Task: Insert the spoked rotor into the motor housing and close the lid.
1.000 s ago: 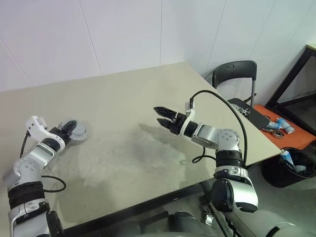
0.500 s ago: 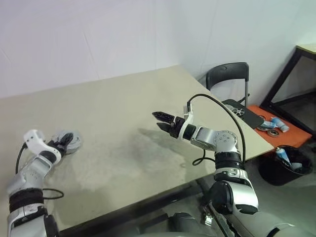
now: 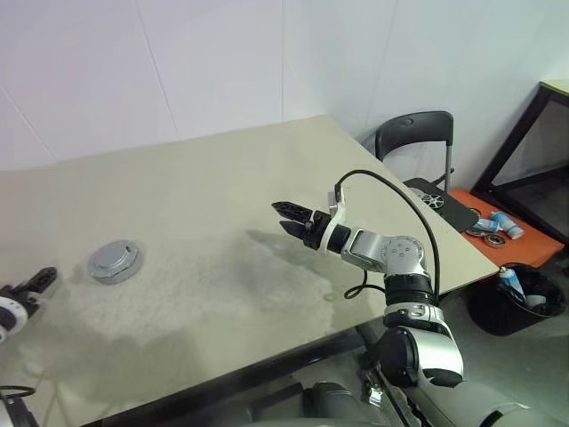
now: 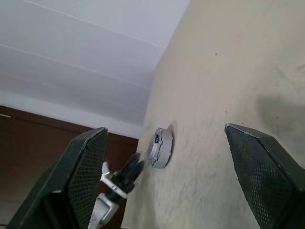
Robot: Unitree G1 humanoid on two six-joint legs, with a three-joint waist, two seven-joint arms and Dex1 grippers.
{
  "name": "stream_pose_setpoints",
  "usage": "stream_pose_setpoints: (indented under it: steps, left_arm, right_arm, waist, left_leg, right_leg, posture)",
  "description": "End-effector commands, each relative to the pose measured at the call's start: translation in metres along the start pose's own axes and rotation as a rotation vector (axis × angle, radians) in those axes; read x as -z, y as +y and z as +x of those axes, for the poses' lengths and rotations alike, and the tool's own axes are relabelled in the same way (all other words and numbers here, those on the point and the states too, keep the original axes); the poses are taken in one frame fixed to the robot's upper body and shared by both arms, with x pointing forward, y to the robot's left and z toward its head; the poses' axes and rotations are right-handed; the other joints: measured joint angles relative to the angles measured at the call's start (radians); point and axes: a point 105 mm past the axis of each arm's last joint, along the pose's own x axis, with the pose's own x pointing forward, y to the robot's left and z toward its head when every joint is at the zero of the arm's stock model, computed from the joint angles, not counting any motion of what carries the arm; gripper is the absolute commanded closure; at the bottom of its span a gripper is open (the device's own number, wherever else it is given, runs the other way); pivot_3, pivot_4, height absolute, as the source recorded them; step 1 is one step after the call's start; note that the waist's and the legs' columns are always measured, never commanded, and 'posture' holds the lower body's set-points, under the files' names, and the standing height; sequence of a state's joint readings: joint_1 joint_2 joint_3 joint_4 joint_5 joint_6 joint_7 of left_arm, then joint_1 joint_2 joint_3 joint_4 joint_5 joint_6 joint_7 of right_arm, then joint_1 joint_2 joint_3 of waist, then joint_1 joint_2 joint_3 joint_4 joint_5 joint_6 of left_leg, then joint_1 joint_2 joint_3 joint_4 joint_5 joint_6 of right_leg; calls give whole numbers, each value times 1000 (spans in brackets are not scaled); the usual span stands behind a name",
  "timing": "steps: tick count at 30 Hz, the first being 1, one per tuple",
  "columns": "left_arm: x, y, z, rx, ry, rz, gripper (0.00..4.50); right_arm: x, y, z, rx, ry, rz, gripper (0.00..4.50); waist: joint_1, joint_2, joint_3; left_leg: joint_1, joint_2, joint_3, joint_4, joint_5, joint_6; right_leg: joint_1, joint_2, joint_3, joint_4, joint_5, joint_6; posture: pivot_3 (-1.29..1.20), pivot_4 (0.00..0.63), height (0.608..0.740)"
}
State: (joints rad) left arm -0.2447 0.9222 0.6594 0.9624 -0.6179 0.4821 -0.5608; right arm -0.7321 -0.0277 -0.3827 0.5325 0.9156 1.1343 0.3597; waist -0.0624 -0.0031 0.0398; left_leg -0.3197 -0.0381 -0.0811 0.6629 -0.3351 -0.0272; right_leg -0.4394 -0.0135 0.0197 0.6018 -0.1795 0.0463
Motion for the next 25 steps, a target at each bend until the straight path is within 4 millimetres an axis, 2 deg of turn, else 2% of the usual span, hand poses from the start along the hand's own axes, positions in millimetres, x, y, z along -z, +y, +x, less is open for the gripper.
stream_pose_setpoints:
  steps: [1, 5, 6, 9, 11, 12, 14, 17, 20, 23, 25]
  left_arm:
    - [-45, -9, -5, 47, -127, 29, 318]
    - [-99, -59, -6, 221, -259, 119, 318]
    - [-104, -66, -6, 242, -267, 132, 318]
    - [-109, -128, -4, 482, -228, 249, 318]
    - [-98, -163, -3, 624, -183, 380, 318]
    - [-93, -172, -3, 658, -167, 416, 318]
    - [-75, -195, 2, 741, -109, 499, 318]
    - [-47, -244, -10, 933, -43, 616, 318]
    - [-13, -272, -23, 1060, 19, 732, 318]
    - [18, -280, -28, 1127, 69, 819, 318]
    - [27, -286, -29, 1152, 73, 799, 318]
  right_arm:
    - [-4, 13, 4, -41, -6, -34, 407]
    - [-5, 22, -2, -62, 30, -103, 407]
    - [-5, 23, -3, -65, 36, -116, 407]
    - [-6, 33, -9, -48, 103, -307, 407]
    - [-4, 37, -13, -23, 160, -547, 407]
    - [-3, 40, -14, -34, 177, -601, 407]
    - [-6, 47, -18, -36, 209, -815, 407]
    - [-11, 54, -26, -47, 256, -1062, 407]
    - [-20, 63, -31, -69, 243, -1140, 407]
    - [-29, 67, -33, -65, 223, -1132, 407]
    - [-31, 70, -34, -74, 210, -1090, 407]
  waist:
    - [9, -1, 0]
    - [22, -4, 0]
    - [22, -4, -1]
    - [20, -4, 0]
    - [17, -3, 0]
    - [17, -2, 0]
    - [15, -1, 1]
    - [14, -2, 1]
    - [12, -3, 1]
    - [13, -2, 2]
    - [16, -2, 2]
  left_leg:
    - [-1, 0, 0, 0, 0, 0]
    - [-3, 0, -1, 0, 0, 0]
    - [-3, 0, -2, 0, 0, 0]
    - [-3, -2, 0, 0, 0, 0]
    - [-4, -3, 0, 0, 0, 0]
    - [-4, -4, 1, -1, 0, 0]
    - [-4, -3, 1, -1, -1, 0]
    - [-3, -2, 2, -2, -1, 0]
    - [-4, -1, 2, -1, -1, 0]
    - [-2, -1, 3, -2, 0, 0]
    - [-2, 0, 4, -1, 0, 0]
  right_leg:
    - [-1, -1, 0, 0, 0, 0]
    - [-2, -2, -2, -1, 0, 0]
    - [-2, -2, -2, -2, 0, 0]
    - [-2, -4, -1, -2, 1, 0]
    - [-1, -5, -1, -3, 1, 1]
    - [-2, -5, 0, -4, 1, 2]
    - [-2, -4, -1, -4, 1, 2]
    - [-2, -2, 0, -3, 1, 2]
    - [-3, -1, 1, -4, 1, 2]
    - [-3, -1, 3, -3, 1, 2]
    - [-2, -1, 4, -3, 1, 2]
  posture:
    - [0, 0, 740]
    - [0, 0, 740]
    - [0, 0, 740]
    - [0, 0, 740]
    - [0, 0, 740]
    - [0, 0, 740]
    - [0, 0, 740]
    - [0, 0, 740]
    - [0, 0, 740]
    - [0, 0, 740]
    - [0, 0, 740]
